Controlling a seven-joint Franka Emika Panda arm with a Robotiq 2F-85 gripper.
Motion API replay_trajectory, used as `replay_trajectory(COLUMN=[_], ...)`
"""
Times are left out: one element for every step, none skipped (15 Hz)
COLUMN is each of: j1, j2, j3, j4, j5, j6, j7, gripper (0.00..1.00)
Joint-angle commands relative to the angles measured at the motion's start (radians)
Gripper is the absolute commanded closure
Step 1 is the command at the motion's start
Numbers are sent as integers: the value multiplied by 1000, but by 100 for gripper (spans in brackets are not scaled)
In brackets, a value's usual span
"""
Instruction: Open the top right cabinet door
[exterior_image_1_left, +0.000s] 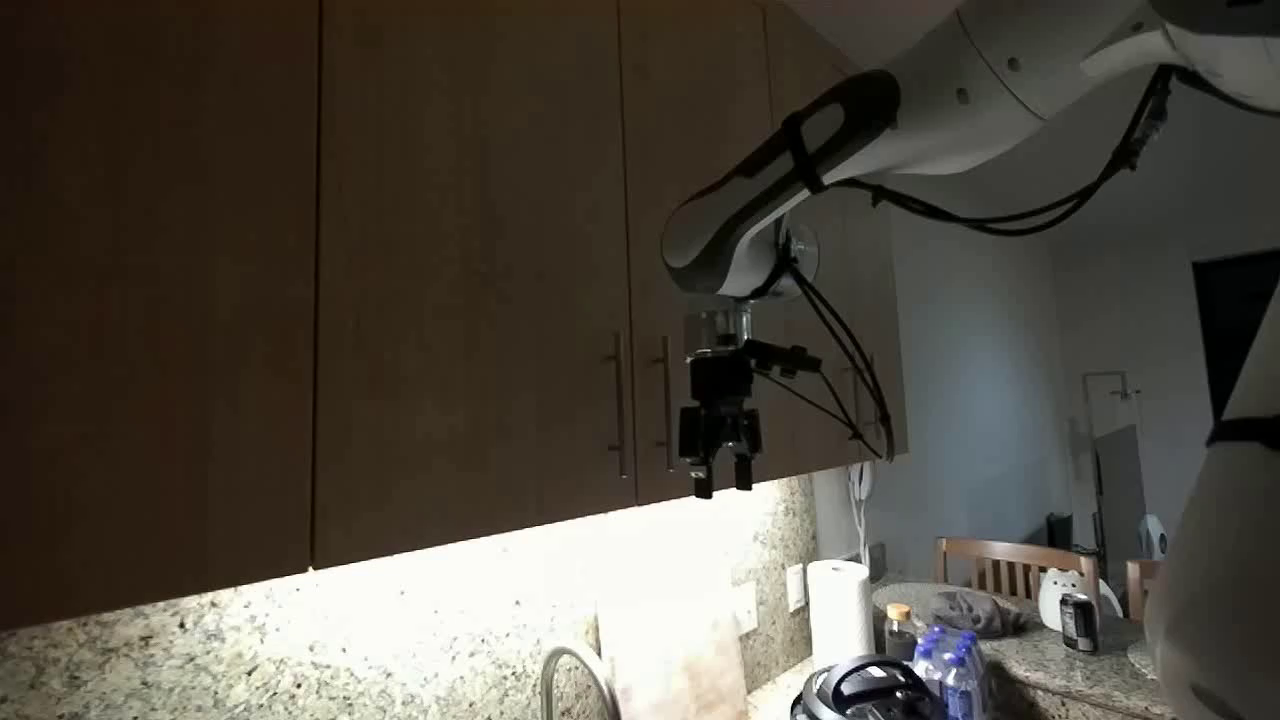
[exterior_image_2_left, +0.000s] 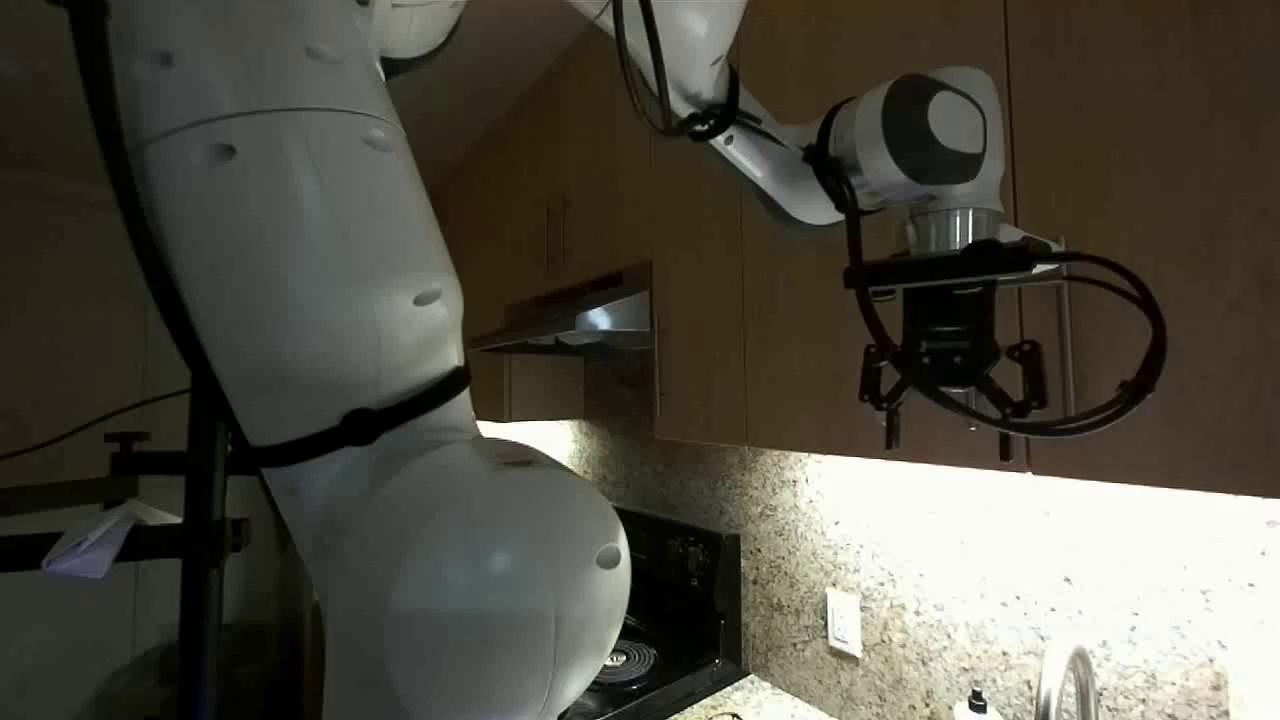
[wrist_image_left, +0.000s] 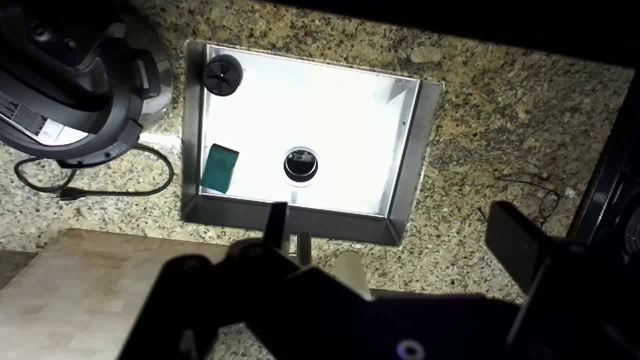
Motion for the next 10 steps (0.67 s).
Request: replay_trajectory(j1=[-15,-15,-15,-15,-15,-15,-15,-15,-15,-12], j2=[1,1,1,1,1,1,1,1,1,4], j3=[13,13,13,13,13,13,13,13,13,14], j4=[2,2,2,2,2,2,2,2,2,-4], j5=[5,5,5,5,5,5,5,5,5,15], j6=[-3,-3,-3,-3,-3,-3,-3,-3,-3,5], j7=[-4,-4,-4,-4,-4,-4,-4,-4,-4,1], gripper=[0,0,0,0,0,0,0,0,0,0])
